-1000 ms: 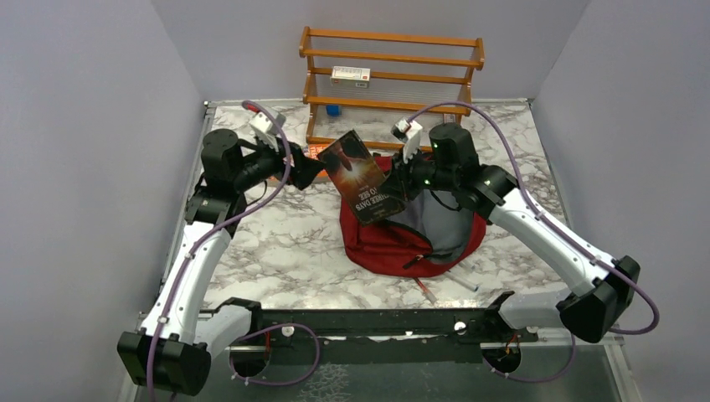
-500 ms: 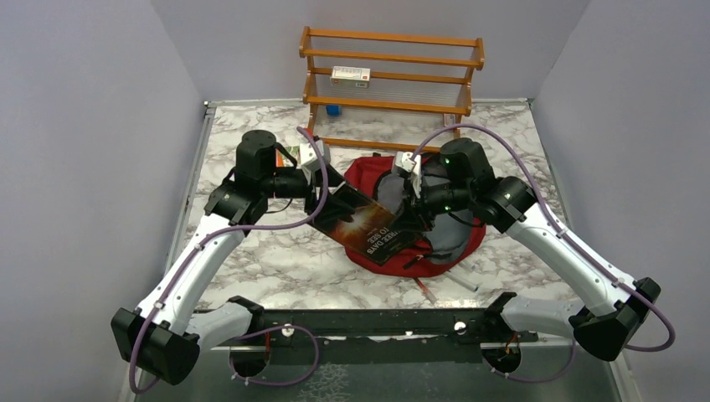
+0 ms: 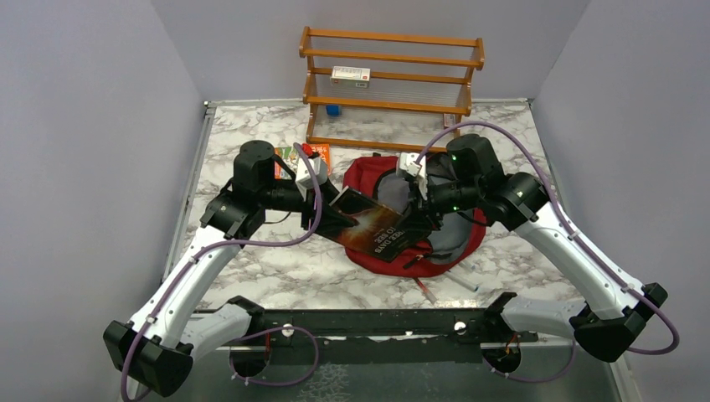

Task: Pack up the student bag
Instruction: Pick up the book from the center of the board.

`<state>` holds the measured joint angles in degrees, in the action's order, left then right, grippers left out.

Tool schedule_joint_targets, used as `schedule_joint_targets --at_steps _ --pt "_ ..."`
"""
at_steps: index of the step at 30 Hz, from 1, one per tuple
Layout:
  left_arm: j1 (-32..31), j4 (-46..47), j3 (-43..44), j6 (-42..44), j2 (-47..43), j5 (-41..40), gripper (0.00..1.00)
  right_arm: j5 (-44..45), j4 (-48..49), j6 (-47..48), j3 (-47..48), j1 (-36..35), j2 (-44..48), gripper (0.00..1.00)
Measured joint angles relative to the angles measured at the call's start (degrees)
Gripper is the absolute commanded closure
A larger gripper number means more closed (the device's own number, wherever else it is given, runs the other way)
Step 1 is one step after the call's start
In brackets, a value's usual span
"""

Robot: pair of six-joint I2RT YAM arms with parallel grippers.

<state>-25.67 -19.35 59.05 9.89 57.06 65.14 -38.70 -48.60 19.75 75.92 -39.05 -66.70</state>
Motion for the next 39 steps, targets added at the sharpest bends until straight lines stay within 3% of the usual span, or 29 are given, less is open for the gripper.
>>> schedule_joint_targets --at_steps 7,9,12,16,20,24,31,35,39 --pt "-1.2 0.0 -0.4 -0.3 1.3 1.4 1.0 -0.5 -2.5 1.1 0.3 0.0 0.2 0.99" --pt "-1.3 0.1 -0.4 -0.7 1.4 1.6 1.0 -0.7 -2.8 1.4 0.3 -0.1 0.5 0.91" --pt "-1.6 0.7 -0.4 -0.7 1.4 1.9 1.0 -0.7 -2.9 1.1 0.3 -0.2 1.2 0.63" --pt "-1.8 0.8 -0.4 -0.7 1.4 1.9 1.0 -0.6 -1.1 -0.4 1.0 -0.2 2.7 0.47" --pt "-1.8 1.8 -0.4 -1.6 1.3 1.8 1.0 1.9 1.6 -2.5 1.4 -0.2 5.5 0.39" --pt "-1.8 7.3 -0.9 -5.2 1.0 0.7 1.0 9.8 8.2 -6.2 -0.6 -0.2 11.7 0.37" --pt "-1.7 24.3 -5.3 -17.5 -1.8 -5.4 1.0 26.7 31.4 -14.0 -18.6 -0.2 30.3 0.34" --pt "-1.7 32.7 -5.2 -22.4 -1.9 -8.1 1.0 30.1 42.8 -16.1 -25.7 -0.2 36.7 0.29" --pt "-1.7 37.2 -4.1 -25.9 -1.7 -8.5 1.0 30.4 46.3 -16.8 -26.4 -0.2 37.5 0.21"
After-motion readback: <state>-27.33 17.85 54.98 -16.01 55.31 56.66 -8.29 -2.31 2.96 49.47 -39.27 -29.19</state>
